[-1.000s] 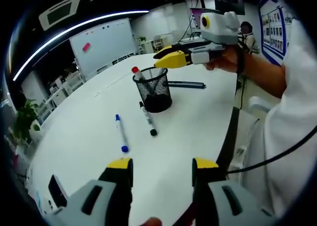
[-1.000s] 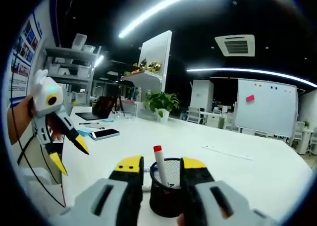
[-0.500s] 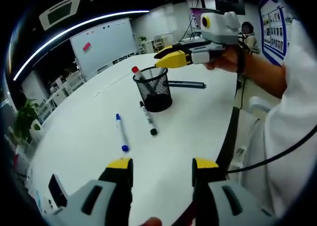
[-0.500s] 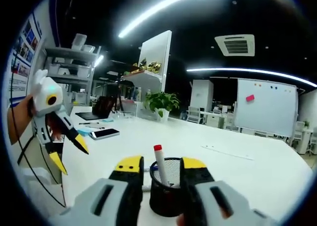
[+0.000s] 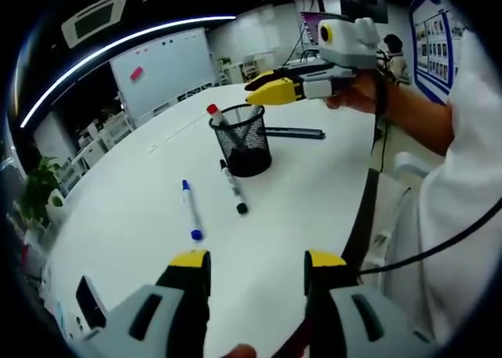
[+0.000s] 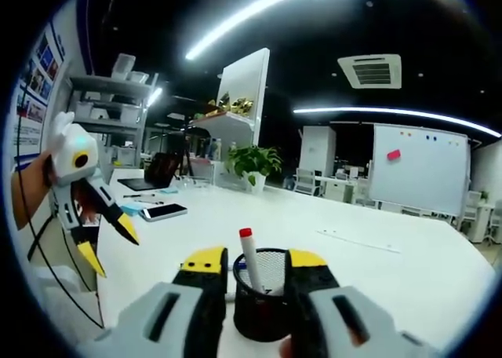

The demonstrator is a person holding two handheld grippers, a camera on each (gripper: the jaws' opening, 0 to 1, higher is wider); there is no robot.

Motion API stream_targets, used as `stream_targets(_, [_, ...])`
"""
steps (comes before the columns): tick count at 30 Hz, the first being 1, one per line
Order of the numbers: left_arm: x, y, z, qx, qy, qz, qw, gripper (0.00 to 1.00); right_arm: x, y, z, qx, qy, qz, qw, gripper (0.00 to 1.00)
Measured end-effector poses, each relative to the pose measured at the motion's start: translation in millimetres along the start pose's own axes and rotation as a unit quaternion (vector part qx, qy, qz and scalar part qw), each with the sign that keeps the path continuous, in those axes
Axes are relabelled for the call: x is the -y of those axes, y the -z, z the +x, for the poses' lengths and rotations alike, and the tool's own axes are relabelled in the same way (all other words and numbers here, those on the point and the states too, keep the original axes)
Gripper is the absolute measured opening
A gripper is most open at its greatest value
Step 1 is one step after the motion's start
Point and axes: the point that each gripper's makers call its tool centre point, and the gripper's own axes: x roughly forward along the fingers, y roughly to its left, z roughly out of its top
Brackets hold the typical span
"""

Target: Place the scattered laser pointers and whiteboard markers into the pen holder and stack the scattered paper cups together

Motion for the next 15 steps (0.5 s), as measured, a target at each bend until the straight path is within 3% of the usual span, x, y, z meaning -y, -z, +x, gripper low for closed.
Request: stream_targets(15, [0.0, 7.7, -4.9, 0.002, 0.001, -0.001, 1.0, 0.49, 5.3, 0.4, -4.6, 0.001, 0.009, 0.005, 0.9999, 0.29])
